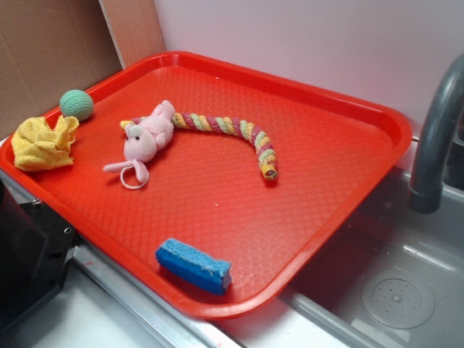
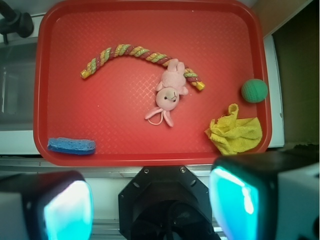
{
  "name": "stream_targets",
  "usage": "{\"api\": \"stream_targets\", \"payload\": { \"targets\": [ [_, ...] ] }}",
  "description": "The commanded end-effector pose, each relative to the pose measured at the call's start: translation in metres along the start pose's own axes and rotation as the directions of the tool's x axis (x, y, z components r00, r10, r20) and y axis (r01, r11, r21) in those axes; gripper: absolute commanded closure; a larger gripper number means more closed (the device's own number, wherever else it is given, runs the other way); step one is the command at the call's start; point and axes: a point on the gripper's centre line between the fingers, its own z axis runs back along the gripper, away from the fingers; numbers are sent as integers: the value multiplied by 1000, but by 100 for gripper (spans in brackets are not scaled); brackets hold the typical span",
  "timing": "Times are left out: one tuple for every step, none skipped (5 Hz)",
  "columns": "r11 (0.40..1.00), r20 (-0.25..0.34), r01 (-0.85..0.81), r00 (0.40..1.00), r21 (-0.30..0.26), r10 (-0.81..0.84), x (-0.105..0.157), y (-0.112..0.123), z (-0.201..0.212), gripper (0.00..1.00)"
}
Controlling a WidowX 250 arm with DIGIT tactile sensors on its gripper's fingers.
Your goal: Grab the blue sponge.
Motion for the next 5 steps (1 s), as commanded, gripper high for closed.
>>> {"api": "stream_targets", "payload": {
  "targets": [
    [1000, 0, 0, 1000, 0, 0, 0, 0, 0, 0],
    [969, 21, 248, 969, -10, -248, 22, -40, -33, 0],
    [877, 19, 479, 878, -34, -478, 25, -78, -55, 0],
    [732, 18, 678, 734, -66, -679, 40, -108, -74, 0],
    [732, 18, 678, 734, -66, -679, 40, -108, -74, 0]
  ]
}}
